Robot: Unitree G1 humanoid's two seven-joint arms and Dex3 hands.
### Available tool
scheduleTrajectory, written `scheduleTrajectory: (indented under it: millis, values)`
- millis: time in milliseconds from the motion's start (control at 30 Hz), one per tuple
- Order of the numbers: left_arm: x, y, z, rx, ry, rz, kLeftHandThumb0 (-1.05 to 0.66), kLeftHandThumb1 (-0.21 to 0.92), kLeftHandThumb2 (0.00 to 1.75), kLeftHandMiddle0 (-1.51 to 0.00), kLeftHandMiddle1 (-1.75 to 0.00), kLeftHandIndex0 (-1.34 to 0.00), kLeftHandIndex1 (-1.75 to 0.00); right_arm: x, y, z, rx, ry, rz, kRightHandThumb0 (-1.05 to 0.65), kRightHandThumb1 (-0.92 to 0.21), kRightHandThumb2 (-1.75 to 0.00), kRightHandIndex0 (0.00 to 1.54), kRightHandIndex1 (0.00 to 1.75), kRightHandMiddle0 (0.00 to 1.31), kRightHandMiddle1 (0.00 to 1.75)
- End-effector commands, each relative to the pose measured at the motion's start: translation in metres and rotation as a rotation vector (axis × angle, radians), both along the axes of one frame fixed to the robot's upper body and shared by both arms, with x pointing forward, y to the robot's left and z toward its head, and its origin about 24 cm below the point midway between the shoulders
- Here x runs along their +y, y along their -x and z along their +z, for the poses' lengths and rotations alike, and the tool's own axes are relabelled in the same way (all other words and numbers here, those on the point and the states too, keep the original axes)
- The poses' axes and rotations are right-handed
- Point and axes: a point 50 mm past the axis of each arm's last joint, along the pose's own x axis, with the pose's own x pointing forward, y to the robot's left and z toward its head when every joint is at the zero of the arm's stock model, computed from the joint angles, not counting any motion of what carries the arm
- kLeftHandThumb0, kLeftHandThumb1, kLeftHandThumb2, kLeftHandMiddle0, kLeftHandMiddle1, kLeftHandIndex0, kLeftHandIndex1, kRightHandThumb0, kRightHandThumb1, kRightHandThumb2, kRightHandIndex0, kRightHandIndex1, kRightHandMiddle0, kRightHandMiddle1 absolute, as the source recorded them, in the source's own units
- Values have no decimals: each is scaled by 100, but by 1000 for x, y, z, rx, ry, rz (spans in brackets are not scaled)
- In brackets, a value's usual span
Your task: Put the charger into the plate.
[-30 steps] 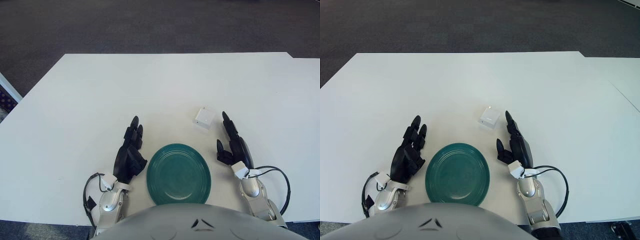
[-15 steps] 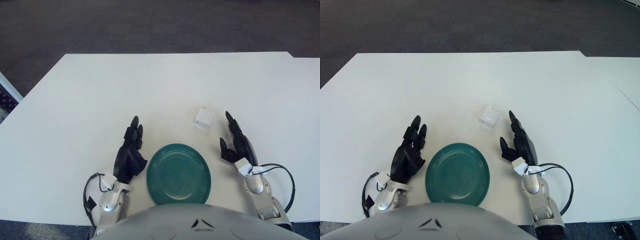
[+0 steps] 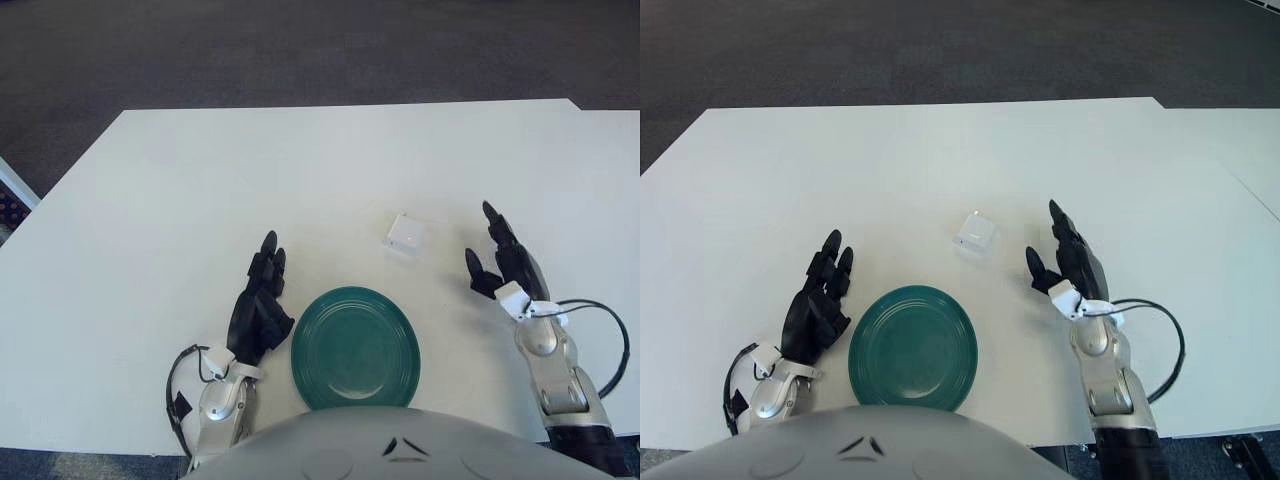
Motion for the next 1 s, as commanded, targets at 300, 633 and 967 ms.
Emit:
scheduleTrajectory:
  millis: [300, 633, 967]
  values:
    - [2, 9, -19, 118, 8, -4, -105, 92, 128, 0, 0, 0, 0, 39, -23, 18, -48, 448, 277, -98, -92, -65, 20, 2, 0, 70]
    - [3, 9, -18, 118, -3, 0, -105, 92, 128, 0, 0, 0, 0, 57, -28, 25, -101, 736, 490, -90, -92, -60, 12, 0, 0, 56]
    - [2, 9, -16, 117, -28, 0, -105, 92, 129, 0, 0, 0, 0, 70, -20, 18, -157, 864, 710, -87, -92, -58, 9, 0, 0, 42]
